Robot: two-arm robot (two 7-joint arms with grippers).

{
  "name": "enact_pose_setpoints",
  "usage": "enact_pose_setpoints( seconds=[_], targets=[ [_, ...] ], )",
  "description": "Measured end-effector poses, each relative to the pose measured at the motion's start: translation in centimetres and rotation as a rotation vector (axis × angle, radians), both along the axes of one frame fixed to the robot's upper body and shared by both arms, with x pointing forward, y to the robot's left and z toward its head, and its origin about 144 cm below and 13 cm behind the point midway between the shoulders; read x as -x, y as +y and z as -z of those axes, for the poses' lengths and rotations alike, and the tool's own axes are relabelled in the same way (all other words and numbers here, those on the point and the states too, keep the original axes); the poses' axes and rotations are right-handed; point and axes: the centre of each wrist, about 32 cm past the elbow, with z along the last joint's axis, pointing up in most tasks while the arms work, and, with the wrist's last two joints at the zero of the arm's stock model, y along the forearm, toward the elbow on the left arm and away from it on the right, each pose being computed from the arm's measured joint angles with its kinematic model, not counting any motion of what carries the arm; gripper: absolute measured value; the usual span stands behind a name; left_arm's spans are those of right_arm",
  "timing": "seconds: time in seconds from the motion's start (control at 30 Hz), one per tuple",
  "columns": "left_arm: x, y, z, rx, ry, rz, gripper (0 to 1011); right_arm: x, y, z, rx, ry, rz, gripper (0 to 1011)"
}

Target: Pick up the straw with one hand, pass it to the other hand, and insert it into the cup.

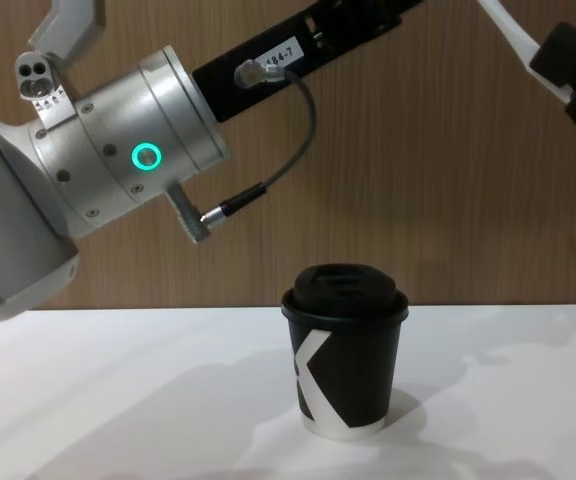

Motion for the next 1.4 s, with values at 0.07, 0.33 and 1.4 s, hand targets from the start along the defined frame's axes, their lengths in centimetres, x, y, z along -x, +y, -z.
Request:
enact_pose_setpoints(
  seconds=[0.07, 0.33, 1.4],
  targets=[
    [0.02, -0.01, 0.0, -0.001, -0.001, 0.0, 0, 0.0, 0.0, 0.0, 0.0, 0.0, 0.0, 0],
    [0.12, -0.11, 0.01, -0.008, -0.004, 0.001, 0, -0.01, 0.0, -0.01, 0.0, 0.0, 0.0, 43],
    [0.78, 0.64, -0.6, -0.095, -0.029, -0.08, 0, 0.0, 0.0, -0.01, 0.0, 0.0, 0.0, 996]
  ],
)
